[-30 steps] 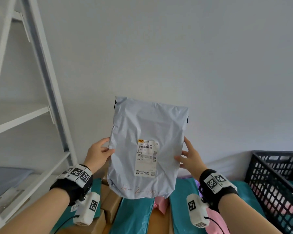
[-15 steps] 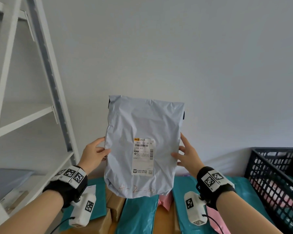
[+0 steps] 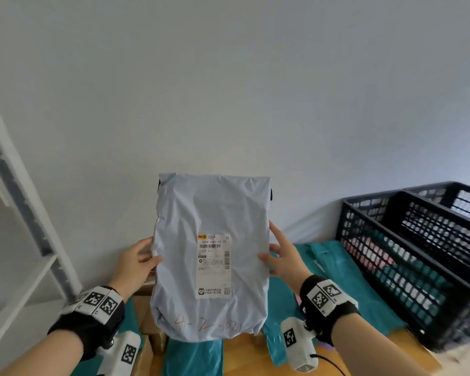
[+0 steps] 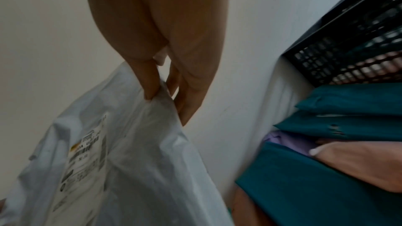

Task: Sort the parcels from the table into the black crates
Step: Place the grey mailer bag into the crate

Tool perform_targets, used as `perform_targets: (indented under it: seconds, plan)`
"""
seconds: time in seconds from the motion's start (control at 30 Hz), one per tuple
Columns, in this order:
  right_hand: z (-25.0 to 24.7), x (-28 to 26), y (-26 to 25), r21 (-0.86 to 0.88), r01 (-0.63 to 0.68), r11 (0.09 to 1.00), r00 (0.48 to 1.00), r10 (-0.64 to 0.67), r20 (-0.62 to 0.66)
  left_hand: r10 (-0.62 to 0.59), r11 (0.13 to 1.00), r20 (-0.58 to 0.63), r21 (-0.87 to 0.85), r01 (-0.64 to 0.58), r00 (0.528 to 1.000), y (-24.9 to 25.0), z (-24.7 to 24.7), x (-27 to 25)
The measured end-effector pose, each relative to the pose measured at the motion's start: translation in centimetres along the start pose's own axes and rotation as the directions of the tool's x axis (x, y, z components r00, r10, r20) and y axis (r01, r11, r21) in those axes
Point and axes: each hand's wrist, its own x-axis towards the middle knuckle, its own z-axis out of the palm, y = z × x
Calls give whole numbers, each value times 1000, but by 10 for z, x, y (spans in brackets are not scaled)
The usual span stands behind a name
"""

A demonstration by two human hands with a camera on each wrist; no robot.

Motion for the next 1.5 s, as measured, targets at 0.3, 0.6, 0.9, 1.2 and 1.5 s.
perform_targets:
  seconds: [0.3,0.6,0.9,1.2,1.5]
  plan:
    - [-63,-61,41,78,-181,980,971,190,-145,-73,996,282,-19,82,957,-29,101,8]
    - [-133,-135,63,112,-375,920,916,387,-105,-63,998,449,41,50,891,-16,190,-21]
    - [-211,-204,79,0,-448,894,884,443,-147,-122,991,531,114,72,838,5,277,-70]
    - [-334,-276,79,45,-442,896,888,443,-125,-92,986,666,163,-24,740,69,378,-152]
    - [-438,-300,64,128,-359,924,911,377,-166,-100,990,693,142,1,714,133,446,-180]
